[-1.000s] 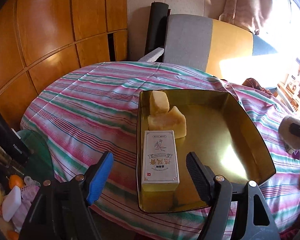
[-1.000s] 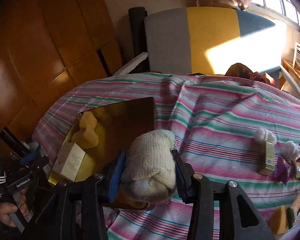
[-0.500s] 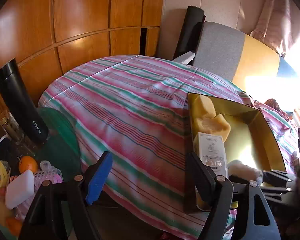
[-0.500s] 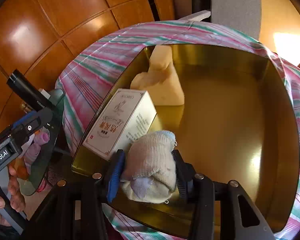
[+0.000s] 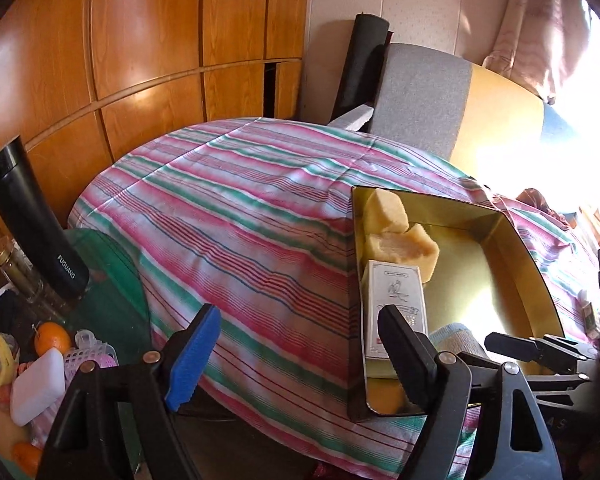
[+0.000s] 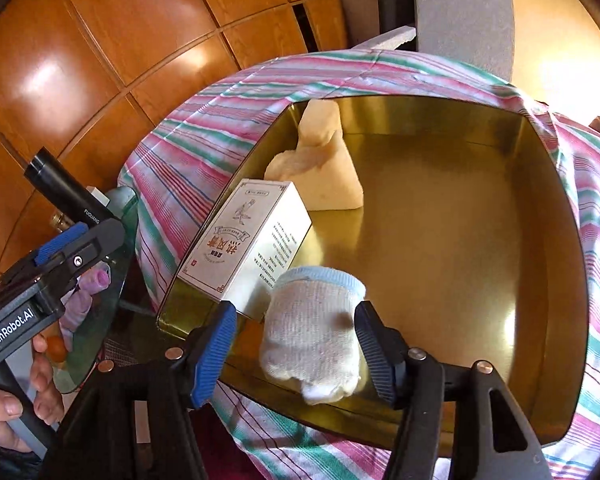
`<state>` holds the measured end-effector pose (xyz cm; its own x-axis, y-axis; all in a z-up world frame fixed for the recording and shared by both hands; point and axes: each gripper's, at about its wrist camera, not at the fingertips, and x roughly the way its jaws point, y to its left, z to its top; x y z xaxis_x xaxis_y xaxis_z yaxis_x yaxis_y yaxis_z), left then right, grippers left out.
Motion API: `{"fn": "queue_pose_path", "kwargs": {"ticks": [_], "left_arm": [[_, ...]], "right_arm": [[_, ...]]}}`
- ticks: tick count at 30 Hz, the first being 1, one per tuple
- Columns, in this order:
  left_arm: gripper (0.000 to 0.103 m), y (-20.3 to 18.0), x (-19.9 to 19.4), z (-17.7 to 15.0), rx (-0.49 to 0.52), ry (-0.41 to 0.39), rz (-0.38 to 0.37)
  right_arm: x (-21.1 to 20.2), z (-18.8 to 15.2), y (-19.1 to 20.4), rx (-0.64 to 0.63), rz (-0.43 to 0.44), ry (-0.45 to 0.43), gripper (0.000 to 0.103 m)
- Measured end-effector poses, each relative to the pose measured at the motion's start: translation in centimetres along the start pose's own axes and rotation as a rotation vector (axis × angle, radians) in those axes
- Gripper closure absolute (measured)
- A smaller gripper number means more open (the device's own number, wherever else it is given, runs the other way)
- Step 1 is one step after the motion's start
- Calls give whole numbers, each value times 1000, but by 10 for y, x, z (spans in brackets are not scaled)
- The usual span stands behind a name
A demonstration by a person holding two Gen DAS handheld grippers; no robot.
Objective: Organize objects
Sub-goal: 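Carry the rolled white sock into the tray and open the right gripper, then move the right tool back to the cracker packets on the cloth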
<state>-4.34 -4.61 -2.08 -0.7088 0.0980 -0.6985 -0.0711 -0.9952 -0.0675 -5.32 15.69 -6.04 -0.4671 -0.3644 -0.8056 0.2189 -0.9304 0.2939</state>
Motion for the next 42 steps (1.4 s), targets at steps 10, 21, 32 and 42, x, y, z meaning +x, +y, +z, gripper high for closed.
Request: {"fn": "queue_pose_path", "kwargs": {"ticks": [10, 21, 32, 42], "left_arm": [[21, -21, -14, 3, 62, -32, -20], [21, -48, -23, 6, 135, -48, -61], [21, -92, -29, 6, 233, -57, -124], [18, -141, -31, -4, 334, -41, -217]], "right_arm": [[-38, -4, -10, -1, -76, -83, 41], [-84, -10, -41, 48, -177, -182, 39], [-145, -33, -119, 183, -329, -245, 39], [-219, -78, -223, 393, -556, -300, 27]]}}
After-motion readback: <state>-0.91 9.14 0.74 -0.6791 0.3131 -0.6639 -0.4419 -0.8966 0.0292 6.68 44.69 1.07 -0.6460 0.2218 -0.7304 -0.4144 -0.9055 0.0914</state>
